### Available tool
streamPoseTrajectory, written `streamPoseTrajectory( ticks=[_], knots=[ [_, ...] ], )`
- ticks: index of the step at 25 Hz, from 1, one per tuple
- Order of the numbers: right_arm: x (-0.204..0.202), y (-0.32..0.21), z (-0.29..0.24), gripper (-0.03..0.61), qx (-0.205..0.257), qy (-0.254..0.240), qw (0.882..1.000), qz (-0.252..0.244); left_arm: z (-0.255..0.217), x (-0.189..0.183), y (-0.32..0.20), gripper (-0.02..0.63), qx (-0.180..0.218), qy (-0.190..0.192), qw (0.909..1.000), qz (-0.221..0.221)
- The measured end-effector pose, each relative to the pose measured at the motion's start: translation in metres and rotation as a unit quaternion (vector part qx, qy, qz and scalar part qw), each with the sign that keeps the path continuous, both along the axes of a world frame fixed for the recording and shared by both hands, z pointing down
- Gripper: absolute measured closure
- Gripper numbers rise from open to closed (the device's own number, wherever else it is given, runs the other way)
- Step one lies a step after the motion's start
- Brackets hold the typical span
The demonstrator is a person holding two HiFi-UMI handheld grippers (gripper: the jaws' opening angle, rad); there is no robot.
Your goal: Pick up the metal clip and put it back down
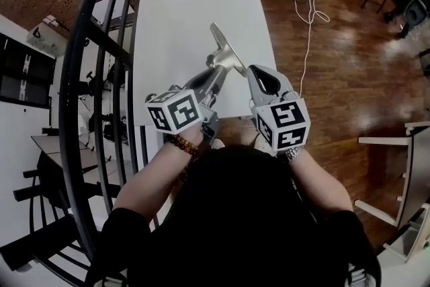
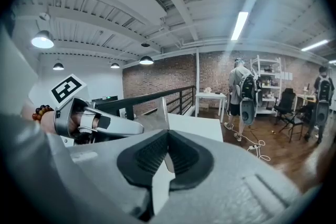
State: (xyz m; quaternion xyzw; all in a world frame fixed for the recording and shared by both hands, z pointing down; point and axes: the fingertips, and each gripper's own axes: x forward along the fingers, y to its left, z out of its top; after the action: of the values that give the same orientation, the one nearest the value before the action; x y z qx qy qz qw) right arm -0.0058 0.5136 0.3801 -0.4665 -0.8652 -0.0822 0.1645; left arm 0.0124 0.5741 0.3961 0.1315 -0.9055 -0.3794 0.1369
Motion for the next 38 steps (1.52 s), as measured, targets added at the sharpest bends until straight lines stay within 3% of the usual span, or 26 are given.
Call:
streamPoseTrajectory(
  ticks=[20,23,29,38],
  knots=[
    [-0.078,-0.199,-0.006,0.586,-0.026,0.012,0.986,0.162,-0.008,-0.094,-0.187,0.588,-0.003,0.009,0.9884,0.152],
    [-0.083,-0.219,-0.001,0.586,-0.028,0.012,0.983,0.179,-0.002,-0.1,-0.204,0.588,-0.001,0.009,0.986,0.166],
    [-0.114,-0.307,-0.002,0.586,-0.038,0.014,0.979,0.202,-0.004,-0.134,-0.289,0.588,0.002,0.011,0.982,0.188],
    [-0.133,-0.382,0.002,0.586,-0.039,0.019,0.97,0.238,-0.004,-0.163,-0.356,0.588,0.016,0.013,0.9768,0.213]
  ],
)
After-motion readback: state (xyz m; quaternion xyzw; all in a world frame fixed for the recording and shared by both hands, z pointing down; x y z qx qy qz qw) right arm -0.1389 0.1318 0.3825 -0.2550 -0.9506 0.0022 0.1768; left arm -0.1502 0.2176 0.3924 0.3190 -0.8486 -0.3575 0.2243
